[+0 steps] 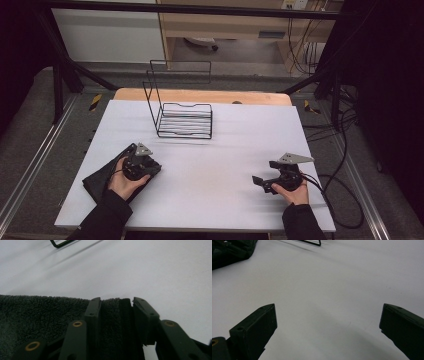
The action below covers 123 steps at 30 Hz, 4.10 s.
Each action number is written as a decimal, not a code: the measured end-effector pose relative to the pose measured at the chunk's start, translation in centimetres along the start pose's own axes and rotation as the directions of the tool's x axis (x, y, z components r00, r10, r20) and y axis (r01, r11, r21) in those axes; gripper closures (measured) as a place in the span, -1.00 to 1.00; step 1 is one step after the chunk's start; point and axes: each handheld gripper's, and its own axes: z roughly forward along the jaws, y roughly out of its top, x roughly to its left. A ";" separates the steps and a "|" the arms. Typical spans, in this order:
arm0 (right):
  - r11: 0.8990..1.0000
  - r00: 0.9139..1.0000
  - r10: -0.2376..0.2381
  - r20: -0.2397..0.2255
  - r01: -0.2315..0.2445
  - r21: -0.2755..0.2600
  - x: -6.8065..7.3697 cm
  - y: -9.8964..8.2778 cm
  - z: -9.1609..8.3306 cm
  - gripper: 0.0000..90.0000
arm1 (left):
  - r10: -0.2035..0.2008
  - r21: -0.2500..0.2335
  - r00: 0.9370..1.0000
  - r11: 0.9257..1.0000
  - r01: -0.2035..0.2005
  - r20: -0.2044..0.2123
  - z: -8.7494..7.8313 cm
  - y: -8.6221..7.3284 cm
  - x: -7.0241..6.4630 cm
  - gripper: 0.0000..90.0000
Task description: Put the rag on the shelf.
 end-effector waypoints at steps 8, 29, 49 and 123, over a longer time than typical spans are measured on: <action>1.000 1.000 -0.001 0.000 0.001 0.005 0.0 0.0 0.1 -0.96 | -0.003 0.011 1.000 1.000 0.003 -0.009 0.0 0.2 0.2 0.62; 1.000 1.000 -0.001 -0.008 0.001 0.003 0.0 0.0 0.1 -0.95 | -0.012 -0.082 0.998 0.996 0.018 0.064 -2.8 0.5 0.7 0.79; 1.000 1.000 0.002 -0.007 -0.002 0.009 0.0 0.0 0.3 -0.94 | 0.044 -0.099 0.991 0.995 -0.032 0.129 -2.6 2.5 -3.5 0.79; 0.994 1.000 0.001 0.009 -0.002 0.110 13.2 6.0 15.6 -0.16 | -0.102 0.028 0.983 0.995 0.099 0.152 -4.5 -5.3 6.3 0.38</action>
